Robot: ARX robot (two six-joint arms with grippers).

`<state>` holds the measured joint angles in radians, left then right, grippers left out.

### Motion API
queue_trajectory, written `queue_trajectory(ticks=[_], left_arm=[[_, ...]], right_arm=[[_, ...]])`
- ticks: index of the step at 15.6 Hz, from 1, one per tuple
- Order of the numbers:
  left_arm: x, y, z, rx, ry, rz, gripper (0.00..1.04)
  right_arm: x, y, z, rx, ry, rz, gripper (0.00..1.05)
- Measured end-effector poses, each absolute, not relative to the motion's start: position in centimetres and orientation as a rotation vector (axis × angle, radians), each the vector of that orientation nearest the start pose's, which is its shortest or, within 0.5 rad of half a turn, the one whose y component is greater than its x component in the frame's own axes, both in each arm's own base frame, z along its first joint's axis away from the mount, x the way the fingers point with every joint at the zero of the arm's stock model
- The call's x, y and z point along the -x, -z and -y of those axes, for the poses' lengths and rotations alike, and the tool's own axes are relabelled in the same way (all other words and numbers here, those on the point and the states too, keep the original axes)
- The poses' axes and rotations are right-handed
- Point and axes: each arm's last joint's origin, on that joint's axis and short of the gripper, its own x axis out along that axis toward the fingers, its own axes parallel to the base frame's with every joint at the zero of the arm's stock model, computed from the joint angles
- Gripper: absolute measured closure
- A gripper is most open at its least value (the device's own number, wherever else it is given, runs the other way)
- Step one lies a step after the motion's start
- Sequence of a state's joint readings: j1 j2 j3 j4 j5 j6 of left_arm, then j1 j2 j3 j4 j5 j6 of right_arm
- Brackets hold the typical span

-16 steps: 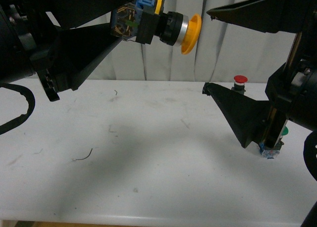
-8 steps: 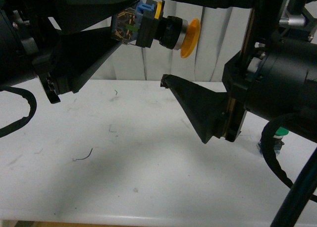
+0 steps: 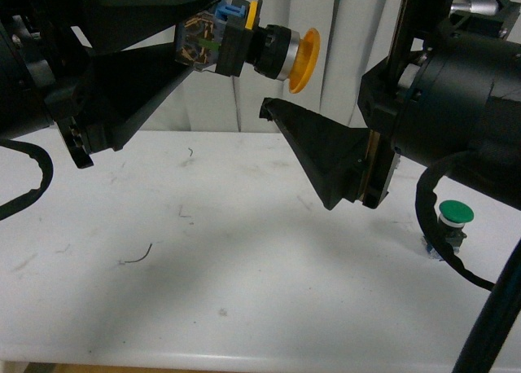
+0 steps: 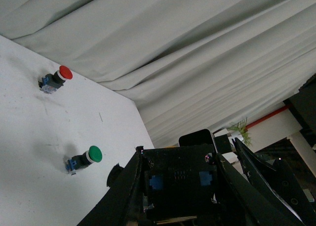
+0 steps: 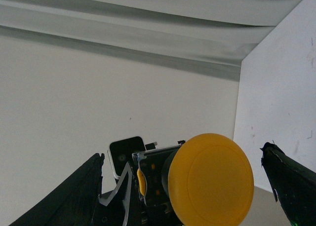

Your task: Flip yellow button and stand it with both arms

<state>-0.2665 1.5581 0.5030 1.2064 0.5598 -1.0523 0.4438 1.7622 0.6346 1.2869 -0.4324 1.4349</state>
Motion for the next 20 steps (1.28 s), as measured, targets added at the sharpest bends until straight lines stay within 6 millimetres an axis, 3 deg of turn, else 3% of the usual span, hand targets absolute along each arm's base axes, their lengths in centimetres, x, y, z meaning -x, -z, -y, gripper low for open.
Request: queue_trajectory(ticks=[3,4,5,12,18,20], left_arm=[[-26.7,-19.8,8.9,0.969,0.827,-0.295,0.69],[-26.7,-19.8,8.7,0.976,0.826,-0.298,0.69],[-26.7,-19.7,8.7,0.979,0.829,-0.302,0.69],[-26.7,-19.7,8.7,0.982,0.827,-0.304,0.69],[-26.2,-20.3,6.9,0.996,0.797,-0.265,0.05],[-25.6,-20.4,5.6,0.998,0.761,-0.26,0.07]], right_arm=[[-29.0,-18.0,-15.0,-1.332,-0.816,-0.479,0.1],[-29.5,-18.3,-15.0,-1.321,-0.814,-0.45,0.34],[-29.7,-18.0,-14.9,-1.314,-0.799,-0.442,0.7],[-29.7,-18.0,-14.9,-1.301,-0.8,-0.434,0.7],[-30.2,-18.0,-14.0,-1.295,-0.781,-0.418,0.71],[-30.3,-18.0,-13.7,-1.296,-0.774,-0.412,0.71]])
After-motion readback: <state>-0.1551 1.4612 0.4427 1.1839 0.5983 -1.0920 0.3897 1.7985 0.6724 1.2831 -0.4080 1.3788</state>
